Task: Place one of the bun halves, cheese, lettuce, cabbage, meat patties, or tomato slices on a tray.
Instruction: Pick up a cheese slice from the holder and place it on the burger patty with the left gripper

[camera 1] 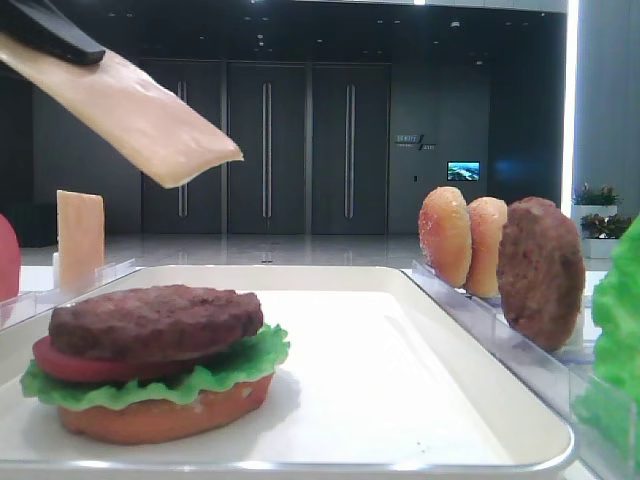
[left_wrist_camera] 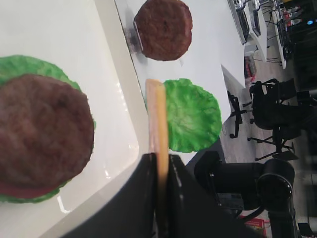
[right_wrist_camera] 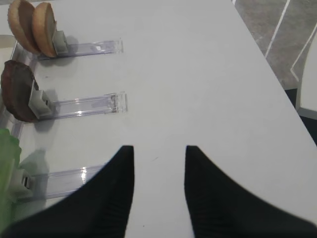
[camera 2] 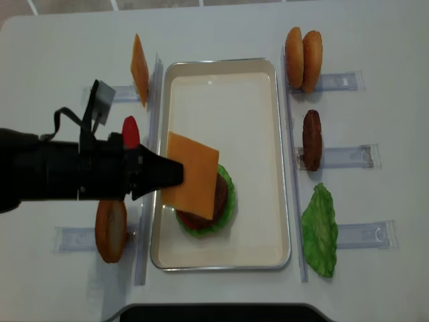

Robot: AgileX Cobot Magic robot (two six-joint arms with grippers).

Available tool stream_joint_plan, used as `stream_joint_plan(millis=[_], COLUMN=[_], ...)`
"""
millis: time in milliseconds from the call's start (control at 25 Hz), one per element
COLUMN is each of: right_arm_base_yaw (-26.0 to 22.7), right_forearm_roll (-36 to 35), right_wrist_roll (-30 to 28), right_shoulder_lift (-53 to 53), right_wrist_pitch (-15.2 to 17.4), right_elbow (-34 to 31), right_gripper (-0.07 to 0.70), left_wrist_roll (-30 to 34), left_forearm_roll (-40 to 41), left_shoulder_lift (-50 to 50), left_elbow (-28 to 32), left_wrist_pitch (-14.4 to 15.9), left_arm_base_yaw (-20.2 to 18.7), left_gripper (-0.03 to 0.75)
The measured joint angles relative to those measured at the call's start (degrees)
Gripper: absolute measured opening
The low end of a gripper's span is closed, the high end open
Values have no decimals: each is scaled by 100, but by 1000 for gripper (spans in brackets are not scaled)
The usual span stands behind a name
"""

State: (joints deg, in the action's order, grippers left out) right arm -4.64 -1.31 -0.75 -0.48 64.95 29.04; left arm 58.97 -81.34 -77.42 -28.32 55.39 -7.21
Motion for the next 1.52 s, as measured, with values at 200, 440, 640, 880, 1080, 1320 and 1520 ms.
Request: stream_joint_plan(millis=[200, 440, 640, 880, 1080, 1320, 1520], right_arm_base_yaw=[0, 0, 0, 0, 0, 0, 0], right_forearm_roll=[0, 0, 0, 0, 0, 0, 0], right_wrist_roll=[0, 0, 0, 0, 0, 0, 0], right_shoulder_lift=[0, 0, 0, 0, 0, 0, 0], right_wrist_pitch=[0, 0, 0, 0, 0, 0, 0], right_elbow=[0, 0, 0, 0, 0, 0, 0], right_gripper=[244, 244, 244, 244, 244, 244, 244], left_wrist_roll=[99, 106, 137, 210, 254, 343, 469], left_forearm_roll=[-43, -49, -51, -68, -192, -304, -420], left_shoulder_lift=[0, 0, 0, 0, 0, 0, 0], left_elbow=[99, 99, 105, 136, 136, 136, 136], left_wrist_pitch=[-55, -386, -386, -388, -374, -101, -60], left_arm_base_yaw=[0, 0, 0, 0, 0, 0, 0], left_gripper=[25, 25, 25, 25, 25, 25, 25])
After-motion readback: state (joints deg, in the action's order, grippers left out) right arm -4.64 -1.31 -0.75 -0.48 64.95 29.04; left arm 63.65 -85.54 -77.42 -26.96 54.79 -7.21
